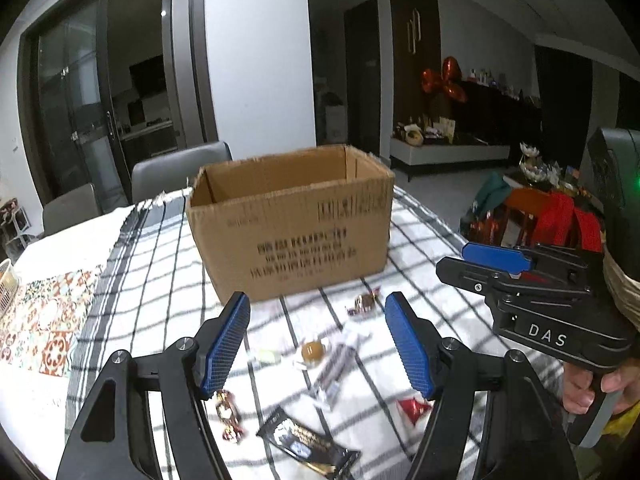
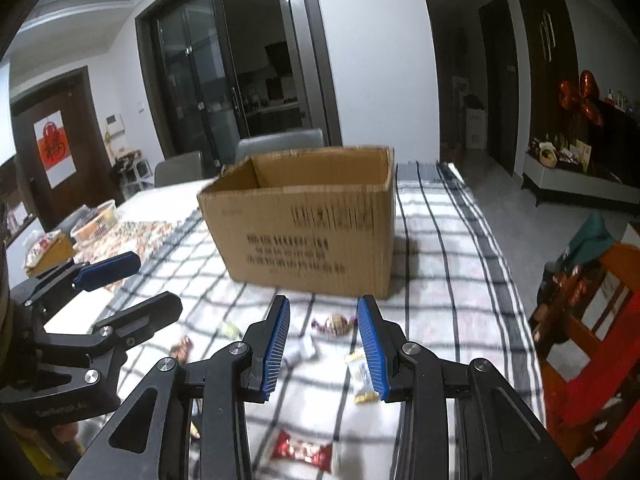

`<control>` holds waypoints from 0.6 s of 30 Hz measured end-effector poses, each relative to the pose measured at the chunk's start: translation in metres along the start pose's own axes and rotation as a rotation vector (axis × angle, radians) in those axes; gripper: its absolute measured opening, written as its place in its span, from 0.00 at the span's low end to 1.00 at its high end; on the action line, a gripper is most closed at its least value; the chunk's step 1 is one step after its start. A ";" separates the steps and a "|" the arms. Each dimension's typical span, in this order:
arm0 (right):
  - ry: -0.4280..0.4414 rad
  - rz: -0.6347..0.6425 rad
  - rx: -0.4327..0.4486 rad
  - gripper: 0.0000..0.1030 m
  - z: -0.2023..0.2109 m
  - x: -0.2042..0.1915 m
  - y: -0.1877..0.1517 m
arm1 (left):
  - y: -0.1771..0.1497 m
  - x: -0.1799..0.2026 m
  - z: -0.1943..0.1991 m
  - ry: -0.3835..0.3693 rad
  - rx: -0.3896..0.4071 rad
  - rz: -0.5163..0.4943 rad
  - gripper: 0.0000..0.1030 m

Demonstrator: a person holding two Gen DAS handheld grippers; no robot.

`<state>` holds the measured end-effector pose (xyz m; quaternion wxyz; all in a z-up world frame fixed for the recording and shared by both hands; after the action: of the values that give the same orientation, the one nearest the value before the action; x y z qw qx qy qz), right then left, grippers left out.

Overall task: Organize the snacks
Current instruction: 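Move both grippers back toward the remaining snacks on the cloth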

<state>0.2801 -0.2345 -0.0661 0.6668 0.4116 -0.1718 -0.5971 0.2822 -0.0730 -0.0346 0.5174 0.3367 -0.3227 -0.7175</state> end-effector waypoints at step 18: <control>-0.023 -0.065 -0.217 0.36 -0.049 0.034 -0.058 | -0.055 0.025 -0.065 -0.104 -0.225 -0.043 0.49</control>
<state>0.2852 -0.2466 -0.1483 0.6857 0.3355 -0.1002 -0.6382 0.3011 -0.0901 -0.1197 0.5190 0.2458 -0.2591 -0.7766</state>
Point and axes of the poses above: each gripper's, at about its wrist camera, not at the fingertips, and z roughly against the way its jaws point, x to its right, y to its top, the point moved 6 cm from there along -z, roughly the way its jaws point, and after that the axes turned 10 degrees about y, right-handed, at the moved point
